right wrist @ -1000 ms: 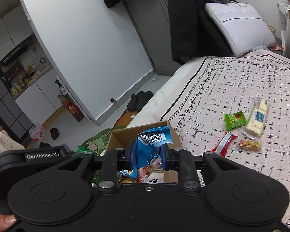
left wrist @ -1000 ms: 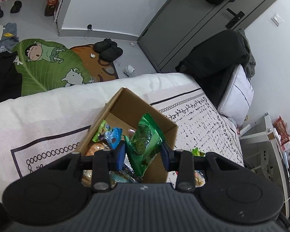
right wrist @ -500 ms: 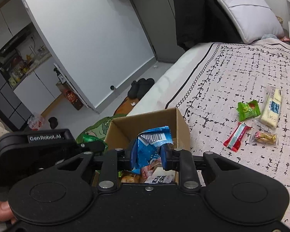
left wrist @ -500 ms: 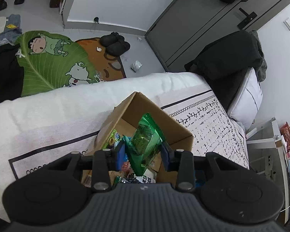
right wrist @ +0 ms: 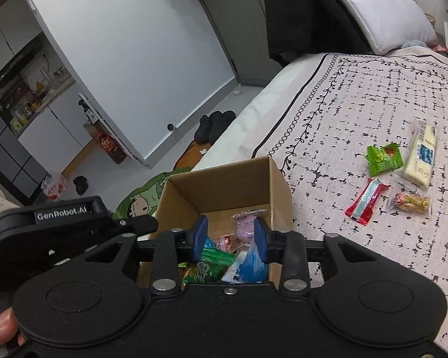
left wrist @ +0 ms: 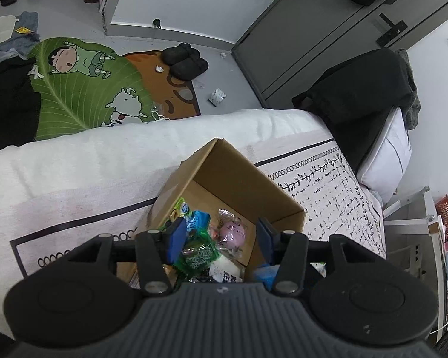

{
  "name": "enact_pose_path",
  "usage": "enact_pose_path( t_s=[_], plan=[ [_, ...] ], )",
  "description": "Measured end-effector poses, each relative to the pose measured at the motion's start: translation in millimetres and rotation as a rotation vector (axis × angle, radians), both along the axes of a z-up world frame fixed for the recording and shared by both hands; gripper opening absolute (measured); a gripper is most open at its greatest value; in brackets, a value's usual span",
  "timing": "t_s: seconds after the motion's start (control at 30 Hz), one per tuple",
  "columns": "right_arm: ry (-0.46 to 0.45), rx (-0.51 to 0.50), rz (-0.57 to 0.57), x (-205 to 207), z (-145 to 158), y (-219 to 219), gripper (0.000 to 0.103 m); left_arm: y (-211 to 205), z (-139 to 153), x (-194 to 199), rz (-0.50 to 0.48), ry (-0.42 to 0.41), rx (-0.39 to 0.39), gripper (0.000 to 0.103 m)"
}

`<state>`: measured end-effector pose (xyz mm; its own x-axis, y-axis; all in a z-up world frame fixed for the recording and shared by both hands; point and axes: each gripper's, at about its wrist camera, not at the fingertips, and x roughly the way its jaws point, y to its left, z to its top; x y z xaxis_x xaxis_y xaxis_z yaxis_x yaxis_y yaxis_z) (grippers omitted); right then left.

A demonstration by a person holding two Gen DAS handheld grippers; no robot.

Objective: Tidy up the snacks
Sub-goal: 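Open the left tool into the box while the right tool releases the blue wrapper, then move both tools back toward the remaining snacks on the bed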

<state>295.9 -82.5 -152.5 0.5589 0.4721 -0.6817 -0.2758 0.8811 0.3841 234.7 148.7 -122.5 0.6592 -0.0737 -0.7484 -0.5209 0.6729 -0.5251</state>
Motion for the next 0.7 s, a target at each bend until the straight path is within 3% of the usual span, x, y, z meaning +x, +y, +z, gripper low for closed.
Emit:
enact_pose_path(
  t_s=[0.33,0.7],
  plan=[
    [-0.027,0.015,-0.046,-5,11,-31,0.051,-16,12,-6,-0.008,0.024,0.074,0.075],
    [-0.041,0.011,-0.090,-9,15,-71,0.068,-44,21,-8,-0.035,0.027,0.112,0.078]
  ],
)
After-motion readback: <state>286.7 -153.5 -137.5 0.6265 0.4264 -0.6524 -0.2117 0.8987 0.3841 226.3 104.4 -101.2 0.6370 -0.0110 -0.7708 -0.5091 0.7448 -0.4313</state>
